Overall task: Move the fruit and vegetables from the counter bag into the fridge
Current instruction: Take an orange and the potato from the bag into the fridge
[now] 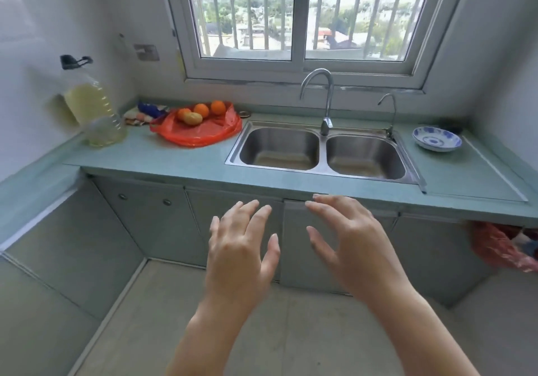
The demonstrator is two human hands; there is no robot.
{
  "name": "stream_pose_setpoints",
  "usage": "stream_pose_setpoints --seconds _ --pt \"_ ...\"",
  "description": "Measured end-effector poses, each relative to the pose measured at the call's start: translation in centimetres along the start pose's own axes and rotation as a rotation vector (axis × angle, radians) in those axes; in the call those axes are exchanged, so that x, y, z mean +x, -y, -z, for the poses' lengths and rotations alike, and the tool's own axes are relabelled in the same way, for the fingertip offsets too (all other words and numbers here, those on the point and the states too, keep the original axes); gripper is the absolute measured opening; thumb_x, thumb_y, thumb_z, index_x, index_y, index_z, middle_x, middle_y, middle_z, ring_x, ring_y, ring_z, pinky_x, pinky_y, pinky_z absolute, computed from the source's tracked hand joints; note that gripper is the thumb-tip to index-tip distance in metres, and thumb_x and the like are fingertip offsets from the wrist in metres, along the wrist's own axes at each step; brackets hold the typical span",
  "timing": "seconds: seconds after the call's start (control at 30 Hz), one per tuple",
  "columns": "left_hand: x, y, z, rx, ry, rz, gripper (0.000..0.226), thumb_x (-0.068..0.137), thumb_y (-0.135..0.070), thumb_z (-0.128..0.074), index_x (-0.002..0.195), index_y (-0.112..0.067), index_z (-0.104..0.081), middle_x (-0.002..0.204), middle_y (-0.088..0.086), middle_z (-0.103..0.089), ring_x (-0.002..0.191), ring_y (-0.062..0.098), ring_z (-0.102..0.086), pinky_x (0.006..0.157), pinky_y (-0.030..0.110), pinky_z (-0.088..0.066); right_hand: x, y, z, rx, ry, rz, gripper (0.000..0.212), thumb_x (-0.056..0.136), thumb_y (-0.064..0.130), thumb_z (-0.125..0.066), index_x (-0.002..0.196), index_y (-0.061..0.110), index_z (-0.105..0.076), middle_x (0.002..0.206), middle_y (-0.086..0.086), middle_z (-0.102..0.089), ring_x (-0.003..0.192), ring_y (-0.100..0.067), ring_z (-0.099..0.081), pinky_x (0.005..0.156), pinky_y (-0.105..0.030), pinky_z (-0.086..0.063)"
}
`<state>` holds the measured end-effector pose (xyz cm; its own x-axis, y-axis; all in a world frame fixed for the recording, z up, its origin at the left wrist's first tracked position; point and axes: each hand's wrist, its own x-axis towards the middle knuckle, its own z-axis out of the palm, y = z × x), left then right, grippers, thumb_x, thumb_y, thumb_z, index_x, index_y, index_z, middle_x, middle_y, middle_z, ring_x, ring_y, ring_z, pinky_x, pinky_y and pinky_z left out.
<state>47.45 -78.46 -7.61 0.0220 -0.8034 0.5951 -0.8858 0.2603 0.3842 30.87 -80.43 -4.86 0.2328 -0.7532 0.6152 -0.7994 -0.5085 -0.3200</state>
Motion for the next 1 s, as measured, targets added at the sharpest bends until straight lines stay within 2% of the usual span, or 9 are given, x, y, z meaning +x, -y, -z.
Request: stream_pose_setpoints --seconds 0.13,0.33,0.43,0.53,0.67,0.87,1.0 --pt "4.4 7.4 0.2 0.019 0.004 0.057 0.044 0.081 -0.034 -0.043 0.115 -0.013 -0.06 0.119 0.007 -0.061 0.114 0.029 -0.052 0.098 0.052 -0.026 6.5 2.4 -6.4 0.036 0.04 0.037 0.039 0.078 0.031 -0.047 0.103 0.01 -0.068 0.105 -0.008 -0.067 0.092 -0.028 -0.064 0.08 -0.042 -0.053" --pt "10.4 18.1 1.6 0.047 0.0 0.115 0.045 0.081 -0.035 -0.042 0.116 -0.013 -0.059 0.12 0.007 -0.06 0.115 0.029 -0.052 0.099 0.053 -0.028 15.8 7.1 -15.7 0.115 0.066 0.086 0.039 0.081 0.033 -0.046 0.106 0.01 -0.066 0.108 -0.006 -0.066 0.1 -0.028 -0.061 0.083 -0.041 -0.052" --pt "12.2 22.7 1.4 0.072 -0.006 0.157 0.045 0.081 -0.035 -0.042 0.116 -0.013 -0.059 0.119 0.007 -0.061 0.114 0.029 -0.053 0.098 0.054 -0.032 18.7 8.3 -19.7 0.131 0.096 0.108 0.036 0.081 0.031 -0.049 0.105 0.011 -0.067 0.106 -0.005 -0.066 0.098 -0.028 -0.062 0.081 -0.04 -0.052" --pt "13.9 26.1 0.6 0.089 -0.004 0.178 0.045 0.081 -0.035 -0.042 0.115 -0.012 -0.06 0.118 0.008 -0.061 0.113 0.03 -0.054 0.096 0.057 -0.035 21.1 8.3 -22.8 0.117 0.107 0.093 0.031 0.076 0.024 -0.059 0.103 0.011 -0.068 0.103 -0.005 -0.068 0.093 -0.028 -0.063 0.077 -0.038 -0.053" --pt "17.1 30.3 -1.2 0.128 -0.015 0.179 0.043 0.081 -0.033 -0.042 0.113 -0.012 -0.06 0.116 0.01 -0.062 0.112 0.032 -0.055 0.095 0.057 -0.034 24.9 7.9 -27.1 0.115 0.147 0.071 0.032 0.077 0.025 -0.059 0.105 0.012 -0.067 0.105 -0.002 -0.067 0.097 -0.025 -0.062 0.081 -0.033 -0.048" --pt "23.9 36.7 -5.6 0.154 0.027 0.168 0.043 0.081 -0.033 -0.041 0.115 -0.013 -0.057 0.118 0.011 -0.062 0.113 0.032 -0.055 0.095 0.056 -0.035 32.2 5.8 -34.3 0.154 0.134 0.076 0.033 0.077 0.023 -0.058 0.106 0.01 -0.066 0.104 -0.004 -0.067 0.096 -0.026 -0.062 0.078 -0.039 -0.053" --pt "30.5 40.8 -7.8 0.177 0.083 0.144 0.045 0.081 -0.032 -0.04 0.116 -0.01 -0.058 0.117 0.013 -0.061 0.113 0.034 -0.054 0.093 0.057 -0.039 38.3 4.1 -38.5 0.156 0.14 0.084 0.031 0.077 0.019 -0.063 0.106 0.009 -0.065 0.104 -0.005 -0.066 0.097 -0.026 -0.062 0.082 -0.034 -0.048"
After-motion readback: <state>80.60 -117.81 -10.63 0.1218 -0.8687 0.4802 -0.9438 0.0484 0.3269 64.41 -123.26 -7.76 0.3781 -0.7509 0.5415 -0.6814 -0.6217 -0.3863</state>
